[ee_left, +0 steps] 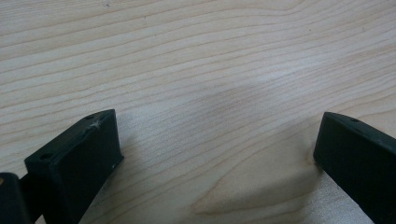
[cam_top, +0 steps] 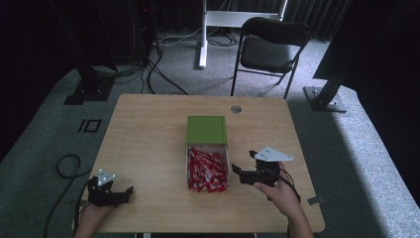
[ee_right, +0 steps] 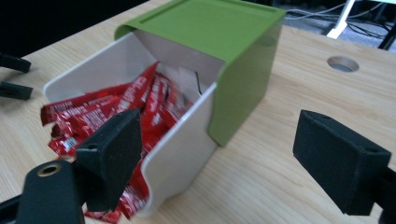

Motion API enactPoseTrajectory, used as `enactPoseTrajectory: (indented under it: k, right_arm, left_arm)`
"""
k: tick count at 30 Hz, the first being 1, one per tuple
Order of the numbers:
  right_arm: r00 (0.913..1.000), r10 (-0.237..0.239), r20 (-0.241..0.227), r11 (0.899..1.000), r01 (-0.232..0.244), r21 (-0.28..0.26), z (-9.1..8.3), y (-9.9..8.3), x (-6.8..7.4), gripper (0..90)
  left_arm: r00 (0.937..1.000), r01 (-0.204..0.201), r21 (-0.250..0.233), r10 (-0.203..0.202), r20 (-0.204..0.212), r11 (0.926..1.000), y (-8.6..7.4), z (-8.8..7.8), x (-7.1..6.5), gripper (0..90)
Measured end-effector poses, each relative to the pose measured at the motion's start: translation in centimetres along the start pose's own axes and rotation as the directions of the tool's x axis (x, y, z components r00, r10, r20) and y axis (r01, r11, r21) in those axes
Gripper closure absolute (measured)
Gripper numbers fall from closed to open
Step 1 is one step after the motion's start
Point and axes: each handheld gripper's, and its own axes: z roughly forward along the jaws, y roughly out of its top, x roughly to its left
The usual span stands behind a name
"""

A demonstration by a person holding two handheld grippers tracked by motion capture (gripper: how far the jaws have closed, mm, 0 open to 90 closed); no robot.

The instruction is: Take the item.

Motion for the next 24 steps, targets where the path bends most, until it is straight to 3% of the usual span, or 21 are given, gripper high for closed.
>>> enactPoseTrajectory:
  k: [24]
  right_arm:
    - [0.9919,-0.074,-0.103,0.997,0.075,0.013,4.0,2.1,4.1,17.2]
  left_arm:
    - [1.0,-0.003,0.003,0.003,0.0,1.0,0.0,0.0,0.0,1.5]
